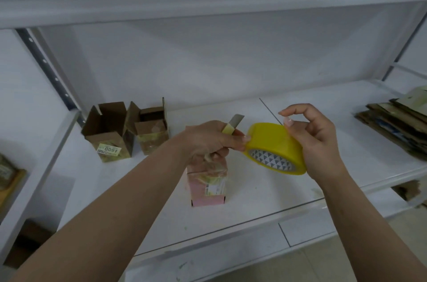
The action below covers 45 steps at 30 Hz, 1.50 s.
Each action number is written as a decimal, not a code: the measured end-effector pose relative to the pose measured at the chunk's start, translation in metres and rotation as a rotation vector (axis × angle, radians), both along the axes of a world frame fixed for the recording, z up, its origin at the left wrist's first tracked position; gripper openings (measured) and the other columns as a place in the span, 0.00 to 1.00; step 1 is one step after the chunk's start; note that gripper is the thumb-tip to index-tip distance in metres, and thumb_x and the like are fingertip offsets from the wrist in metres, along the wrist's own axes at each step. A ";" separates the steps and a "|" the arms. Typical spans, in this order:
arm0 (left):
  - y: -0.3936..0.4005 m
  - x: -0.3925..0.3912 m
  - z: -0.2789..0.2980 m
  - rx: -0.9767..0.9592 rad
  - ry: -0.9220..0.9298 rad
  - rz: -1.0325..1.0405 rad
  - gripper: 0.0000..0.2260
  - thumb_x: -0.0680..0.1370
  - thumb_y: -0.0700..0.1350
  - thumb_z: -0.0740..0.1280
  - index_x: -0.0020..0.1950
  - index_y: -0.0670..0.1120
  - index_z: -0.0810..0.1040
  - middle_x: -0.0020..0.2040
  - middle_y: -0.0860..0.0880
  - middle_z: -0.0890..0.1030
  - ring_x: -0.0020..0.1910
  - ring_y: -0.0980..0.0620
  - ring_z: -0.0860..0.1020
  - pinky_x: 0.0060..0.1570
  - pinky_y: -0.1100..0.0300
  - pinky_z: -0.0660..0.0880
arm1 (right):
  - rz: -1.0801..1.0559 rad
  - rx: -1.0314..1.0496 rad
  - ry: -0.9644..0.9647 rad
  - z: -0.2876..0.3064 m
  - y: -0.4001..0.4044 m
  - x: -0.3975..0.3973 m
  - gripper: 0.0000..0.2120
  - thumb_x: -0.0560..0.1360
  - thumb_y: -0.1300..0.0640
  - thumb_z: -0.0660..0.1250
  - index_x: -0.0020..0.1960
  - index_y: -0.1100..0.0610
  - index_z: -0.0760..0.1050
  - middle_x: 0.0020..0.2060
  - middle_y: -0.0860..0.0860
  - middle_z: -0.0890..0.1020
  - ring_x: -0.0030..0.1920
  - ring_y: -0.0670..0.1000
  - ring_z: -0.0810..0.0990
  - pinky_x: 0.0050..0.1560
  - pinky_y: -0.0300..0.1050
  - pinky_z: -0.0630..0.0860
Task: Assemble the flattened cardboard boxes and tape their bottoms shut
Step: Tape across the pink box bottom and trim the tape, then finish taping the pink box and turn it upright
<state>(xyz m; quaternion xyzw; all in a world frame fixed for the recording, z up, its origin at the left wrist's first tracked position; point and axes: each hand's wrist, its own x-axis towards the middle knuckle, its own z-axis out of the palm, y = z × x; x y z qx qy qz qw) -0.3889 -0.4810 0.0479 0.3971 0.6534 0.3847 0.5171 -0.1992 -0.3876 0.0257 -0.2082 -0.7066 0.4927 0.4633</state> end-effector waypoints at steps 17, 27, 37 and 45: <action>-0.110 -0.091 -0.134 -0.332 0.826 0.455 0.12 0.80 0.39 0.58 0.59 0.43 0.77 0.55 0.41 0.78 0.53 0.40 0.78 0.53 0.52 0.75 | -0.462 0.484 -0.737 -0.133 0.003 -0.009 0.08 0.77 0.51 0.64 0.55 0.45 0.71 0.31 0.49 0.79 0.32 0.56 0.78 0.30 0.41 0.65; -0.121 -0.068 -0.152 -0.133 0.812 0.523 0.19 0.80 0.47 0.64 0.70 0.45 0.71 0.63 0.41 0.74 0.62 0.42 0.74 0.62 0.51 0.72 | -0.346 0.347 -0.909 -0.154 -0.011 -0.021 0.20 0.75 0.55 0.68 0.65 0.58 0.71 0.46 0.56 0.82 0.48 0.62 0.80 0.47 0.54 0.75; -0.088 -0.006 -0.092 0.404 0.533 0.543 0.16 0.74 0.49 0.73 0.62 0.51 0.80 0.52 0.59 0.81 0.51 0.64 0.78 0.50 0.77 0.71 | 0.063 0.365 -0.584 -0.082 -0.042 -0.063 0.22 0.76 0.41 0.62 0.66 0.48 0.77 0.50 0.49 0.74 0.53 0.53 0.77 0.54 0.48 0.76; -0.086 -0.003 -0.107 0.416 0.632 0.562 0.21 0.73 0.41 0.75 0.65 0.48 0.78 0.57 0.56 0.78 0.52 0.55 0.80 0.53 0.70 0.73 | -0.122 0.651 -0.603 -0.094 -0.043 -0.067 0.25 0.68 0.40 0.63 0.59 0.51 0.82 0.41 0.52 0.81 0.40 0.58 0.81 0.42 0.53 0.76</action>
